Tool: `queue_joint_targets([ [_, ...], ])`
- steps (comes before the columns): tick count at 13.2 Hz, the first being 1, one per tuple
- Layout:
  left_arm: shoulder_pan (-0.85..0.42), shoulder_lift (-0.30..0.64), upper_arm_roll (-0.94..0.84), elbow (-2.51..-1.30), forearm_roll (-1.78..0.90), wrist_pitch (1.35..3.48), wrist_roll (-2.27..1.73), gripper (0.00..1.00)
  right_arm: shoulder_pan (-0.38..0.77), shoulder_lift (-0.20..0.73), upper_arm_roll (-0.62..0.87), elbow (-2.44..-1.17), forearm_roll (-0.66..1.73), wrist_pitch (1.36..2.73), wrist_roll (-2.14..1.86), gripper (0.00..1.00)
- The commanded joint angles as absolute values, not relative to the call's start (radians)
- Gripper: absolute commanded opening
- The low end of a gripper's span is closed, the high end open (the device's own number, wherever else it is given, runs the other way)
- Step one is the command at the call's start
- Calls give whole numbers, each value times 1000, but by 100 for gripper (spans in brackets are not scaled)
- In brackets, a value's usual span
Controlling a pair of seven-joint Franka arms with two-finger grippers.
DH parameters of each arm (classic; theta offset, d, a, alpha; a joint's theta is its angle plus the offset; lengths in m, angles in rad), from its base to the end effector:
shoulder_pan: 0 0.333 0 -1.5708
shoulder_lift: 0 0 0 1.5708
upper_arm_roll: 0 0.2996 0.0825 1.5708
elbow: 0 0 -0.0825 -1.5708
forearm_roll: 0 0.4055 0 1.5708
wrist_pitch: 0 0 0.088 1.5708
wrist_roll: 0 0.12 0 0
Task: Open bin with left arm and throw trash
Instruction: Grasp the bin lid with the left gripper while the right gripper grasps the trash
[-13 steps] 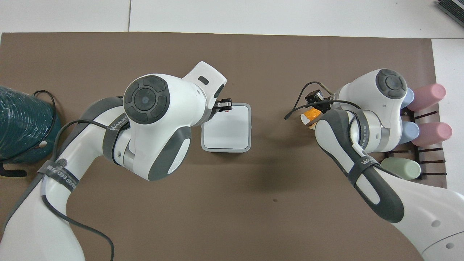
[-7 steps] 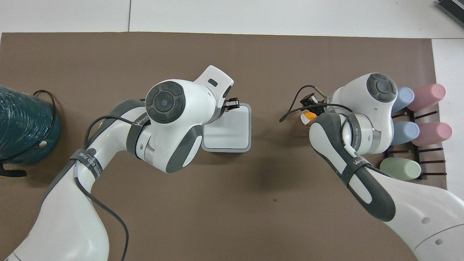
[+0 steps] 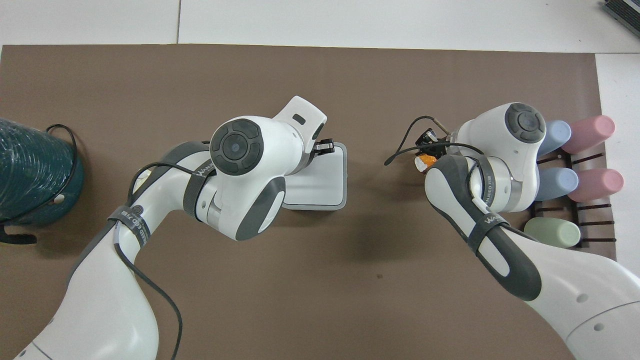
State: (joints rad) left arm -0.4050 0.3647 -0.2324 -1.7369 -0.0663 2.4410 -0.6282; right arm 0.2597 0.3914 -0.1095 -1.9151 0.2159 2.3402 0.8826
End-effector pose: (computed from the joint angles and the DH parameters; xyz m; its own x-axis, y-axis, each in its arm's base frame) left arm 0.5685 -0.4050 0.3717 0.9776 0.0923 0.1889 0.0299 -0.9505 0.3093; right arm 0.6308 0.1028 0.2522 0.6452 -0.7606 -0.0723 -0.7635 -0.6383 -0.0983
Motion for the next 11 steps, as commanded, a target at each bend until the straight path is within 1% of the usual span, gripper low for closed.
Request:
queue_joint_targets([
  [1, -431, 367, -216, -1801, -68, 2471, -643, 0, 259, 407, -104, -1910, 238, 2361, 888, 0],
  [5, -431, 367, -216, -1827, -66, 2482, -635, 0, 258, 384, -106, -1867, 236, 2287, 824, 0],
  [11, -431, 388, -216, -1822, -66, 2484, -634, 0, 245, 286, -106, -1855, 236, 2229, 579, 0],
])
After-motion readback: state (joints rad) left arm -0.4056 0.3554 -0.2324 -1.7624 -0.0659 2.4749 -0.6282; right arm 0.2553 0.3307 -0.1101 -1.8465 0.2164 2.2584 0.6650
